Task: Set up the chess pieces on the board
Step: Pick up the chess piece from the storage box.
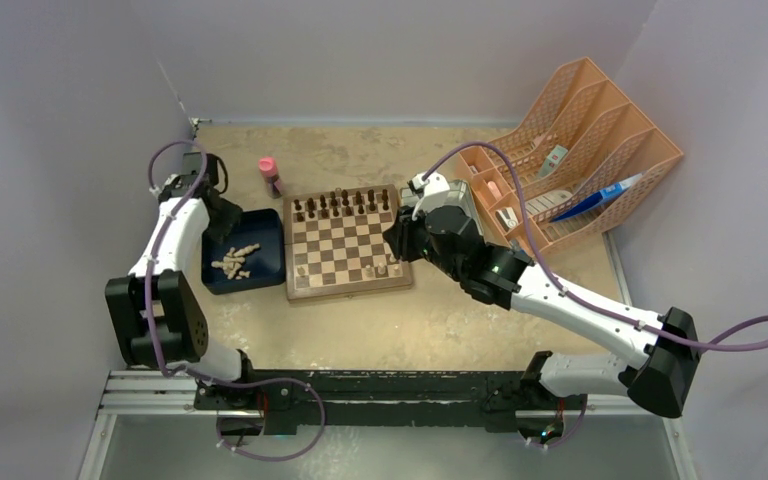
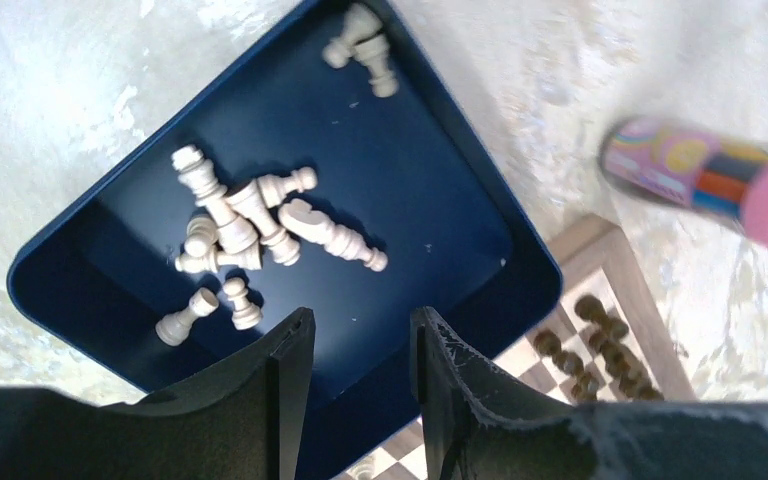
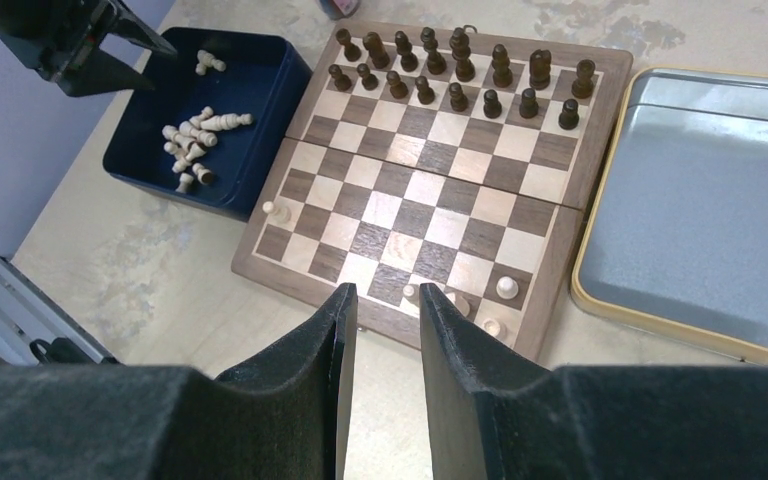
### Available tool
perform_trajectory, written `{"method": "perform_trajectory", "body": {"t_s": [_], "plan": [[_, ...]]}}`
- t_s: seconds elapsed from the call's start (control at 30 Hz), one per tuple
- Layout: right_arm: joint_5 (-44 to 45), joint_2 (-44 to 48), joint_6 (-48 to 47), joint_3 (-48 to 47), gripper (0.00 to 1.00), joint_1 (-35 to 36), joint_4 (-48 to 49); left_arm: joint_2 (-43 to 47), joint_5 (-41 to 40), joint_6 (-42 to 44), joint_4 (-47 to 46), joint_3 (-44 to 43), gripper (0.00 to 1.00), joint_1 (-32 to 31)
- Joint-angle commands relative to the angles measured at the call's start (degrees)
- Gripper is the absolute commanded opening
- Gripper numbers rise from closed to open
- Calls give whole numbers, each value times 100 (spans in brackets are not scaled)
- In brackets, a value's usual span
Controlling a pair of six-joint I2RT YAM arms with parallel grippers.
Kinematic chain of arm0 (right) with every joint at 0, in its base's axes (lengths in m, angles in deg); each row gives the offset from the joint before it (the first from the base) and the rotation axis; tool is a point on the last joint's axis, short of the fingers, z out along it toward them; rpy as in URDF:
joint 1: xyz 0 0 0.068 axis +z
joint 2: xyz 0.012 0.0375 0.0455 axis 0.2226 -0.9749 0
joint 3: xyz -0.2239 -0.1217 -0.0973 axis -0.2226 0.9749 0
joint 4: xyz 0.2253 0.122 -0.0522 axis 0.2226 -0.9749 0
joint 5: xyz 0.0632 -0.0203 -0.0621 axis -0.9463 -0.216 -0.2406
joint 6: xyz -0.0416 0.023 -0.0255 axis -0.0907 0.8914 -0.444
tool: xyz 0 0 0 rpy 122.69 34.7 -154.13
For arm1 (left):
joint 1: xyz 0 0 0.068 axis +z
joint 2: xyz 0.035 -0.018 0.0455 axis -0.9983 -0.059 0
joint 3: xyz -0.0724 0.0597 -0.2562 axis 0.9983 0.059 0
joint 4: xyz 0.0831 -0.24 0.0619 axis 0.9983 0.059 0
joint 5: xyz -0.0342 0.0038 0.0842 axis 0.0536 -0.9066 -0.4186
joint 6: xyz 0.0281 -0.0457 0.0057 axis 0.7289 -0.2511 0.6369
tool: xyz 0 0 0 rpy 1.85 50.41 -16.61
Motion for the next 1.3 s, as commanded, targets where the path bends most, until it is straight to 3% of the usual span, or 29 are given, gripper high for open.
{"method": "perform_trajectory", "body": {"t_s": [0.0, 0.17, 1.1, 1.27], "plan": [[73, 82, -84, -17, 33, 36, 241, -375, 436, -1461, 392, -63, 39, 331], [104, 79, -85, -11, 33, 33, 230, -662, 890, -1721, 30, 127, 39, 446], [135, -73, -117, -106, 33, 38, 241, -1734, 734, -2254, 30, 115, 40, 628], [137, -123, -152, -192, 33, 38, 182, -1720, 733, -2323, 12, 182, 30, 631]]}}
